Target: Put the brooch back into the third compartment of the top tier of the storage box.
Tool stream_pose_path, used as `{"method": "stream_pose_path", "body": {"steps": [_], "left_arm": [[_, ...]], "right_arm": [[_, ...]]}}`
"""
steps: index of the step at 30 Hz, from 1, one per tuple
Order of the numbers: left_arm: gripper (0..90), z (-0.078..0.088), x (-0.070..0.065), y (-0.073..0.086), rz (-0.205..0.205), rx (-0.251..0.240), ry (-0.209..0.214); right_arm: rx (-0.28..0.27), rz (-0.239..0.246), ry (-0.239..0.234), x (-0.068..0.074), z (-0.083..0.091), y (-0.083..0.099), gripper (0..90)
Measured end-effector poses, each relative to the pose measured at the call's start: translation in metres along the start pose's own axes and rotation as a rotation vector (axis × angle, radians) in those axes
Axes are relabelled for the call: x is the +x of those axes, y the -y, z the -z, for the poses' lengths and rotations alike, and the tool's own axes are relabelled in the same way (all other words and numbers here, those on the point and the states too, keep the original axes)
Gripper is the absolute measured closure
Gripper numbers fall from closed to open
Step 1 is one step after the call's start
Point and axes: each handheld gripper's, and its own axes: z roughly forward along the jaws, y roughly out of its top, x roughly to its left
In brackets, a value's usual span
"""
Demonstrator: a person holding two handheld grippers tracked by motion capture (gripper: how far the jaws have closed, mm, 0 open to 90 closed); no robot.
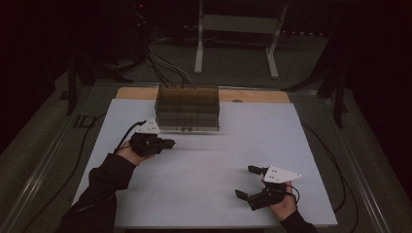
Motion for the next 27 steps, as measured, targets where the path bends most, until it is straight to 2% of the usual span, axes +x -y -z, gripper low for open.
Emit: {"method": "stream_pose_path", "body": {"steps": [20,27], "left_arm": [[87.8,-0.004,0.000,-0.042,-0.024,-0.028,0.022],[87.8,-0.008,-0.001,-0.054,-0.041,-0.021,0.031]], "right_arm": [[-0.003,-0.003,-0.003,0.000,0.001,0.000,0.0],[-0.003,-0.001,-0.005,0.000,0.001,0.000,0.0]]}}
